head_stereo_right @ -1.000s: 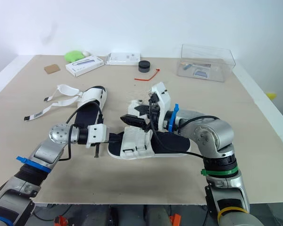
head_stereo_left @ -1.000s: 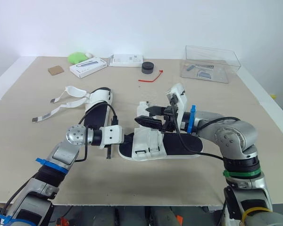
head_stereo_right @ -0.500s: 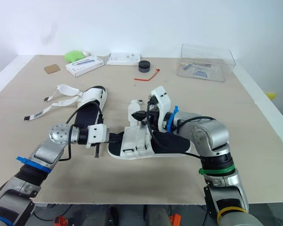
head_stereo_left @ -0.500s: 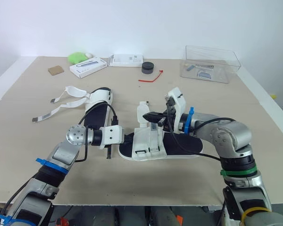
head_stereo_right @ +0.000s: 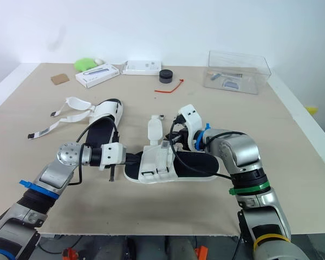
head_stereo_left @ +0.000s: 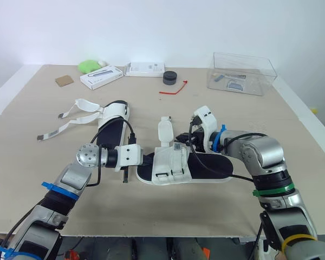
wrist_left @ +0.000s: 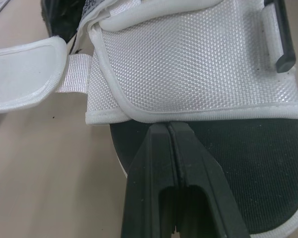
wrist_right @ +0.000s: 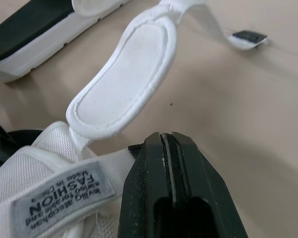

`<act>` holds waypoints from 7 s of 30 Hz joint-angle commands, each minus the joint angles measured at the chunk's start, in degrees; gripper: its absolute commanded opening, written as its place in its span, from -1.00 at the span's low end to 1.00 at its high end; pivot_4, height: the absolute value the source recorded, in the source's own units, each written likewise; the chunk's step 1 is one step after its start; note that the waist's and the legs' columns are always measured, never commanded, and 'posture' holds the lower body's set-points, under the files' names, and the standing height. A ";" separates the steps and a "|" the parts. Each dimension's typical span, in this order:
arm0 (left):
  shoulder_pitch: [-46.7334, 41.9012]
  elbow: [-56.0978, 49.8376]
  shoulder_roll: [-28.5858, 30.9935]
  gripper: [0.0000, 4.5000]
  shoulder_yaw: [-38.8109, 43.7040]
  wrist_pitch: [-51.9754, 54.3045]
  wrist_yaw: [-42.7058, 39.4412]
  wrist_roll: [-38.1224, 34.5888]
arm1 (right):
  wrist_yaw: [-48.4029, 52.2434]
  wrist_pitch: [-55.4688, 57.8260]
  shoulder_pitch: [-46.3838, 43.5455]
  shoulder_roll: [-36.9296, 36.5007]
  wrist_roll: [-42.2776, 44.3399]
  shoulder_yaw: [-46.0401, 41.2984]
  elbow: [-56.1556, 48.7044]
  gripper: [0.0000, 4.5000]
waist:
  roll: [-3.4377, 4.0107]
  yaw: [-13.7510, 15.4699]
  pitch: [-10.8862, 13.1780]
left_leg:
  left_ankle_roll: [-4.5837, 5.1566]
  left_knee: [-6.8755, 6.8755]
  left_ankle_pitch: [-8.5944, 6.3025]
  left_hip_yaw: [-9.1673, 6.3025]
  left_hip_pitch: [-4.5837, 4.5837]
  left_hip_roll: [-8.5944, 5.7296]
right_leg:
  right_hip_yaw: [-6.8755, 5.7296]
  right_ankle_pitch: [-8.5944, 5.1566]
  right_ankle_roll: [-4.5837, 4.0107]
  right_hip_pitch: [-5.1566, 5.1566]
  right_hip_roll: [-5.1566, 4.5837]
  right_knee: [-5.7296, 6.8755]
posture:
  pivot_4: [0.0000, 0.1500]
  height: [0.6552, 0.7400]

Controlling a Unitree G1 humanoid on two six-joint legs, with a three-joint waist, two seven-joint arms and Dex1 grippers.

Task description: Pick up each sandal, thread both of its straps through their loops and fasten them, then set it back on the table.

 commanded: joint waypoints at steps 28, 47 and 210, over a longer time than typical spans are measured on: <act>0.17 1.25 0.80 -1.00 -1.41 -0.64 -0.21 2.08 | 0.24 12.16 -18.18 10.41 6.72 -15.81 29.26 0.98 | 0.09 -0.14 0.04 | 0.00 -0.07 0.00 0.02 -0.11 0.01 | -0.09 0.15 -0.02 -0.03 -0.08 -0.23 | 1.00 1.00; 1.76 -0.97 1.34 -1.00 -1.38 0.39 0.89 2.32 | 7.00 -2.24 -35.67 17.65 3.19 -18.20 58.45 0.98 | 0.15 -0.19 0.05 | 0.00 -0.33 0.00 0.00 -0.19 0.02 | -0.34 0.24 -0.06 -0.05 -0.19 -0.53 | 1.00 1.00; -1.82 4.96 -3.73 -1.00 -2.44 1.30 -1.31 0.34 | -30.24 20.21 -10.03 -12.68 72.04 6.62 5.55 -0.97 | 0.15 1.51 -0.06 | 0.11 -0.01 0.12 -0.58 -0.55 -0.08 | -0.58 0.28 0.05 0.08 -0.42 -0.66 | 1.00 1.00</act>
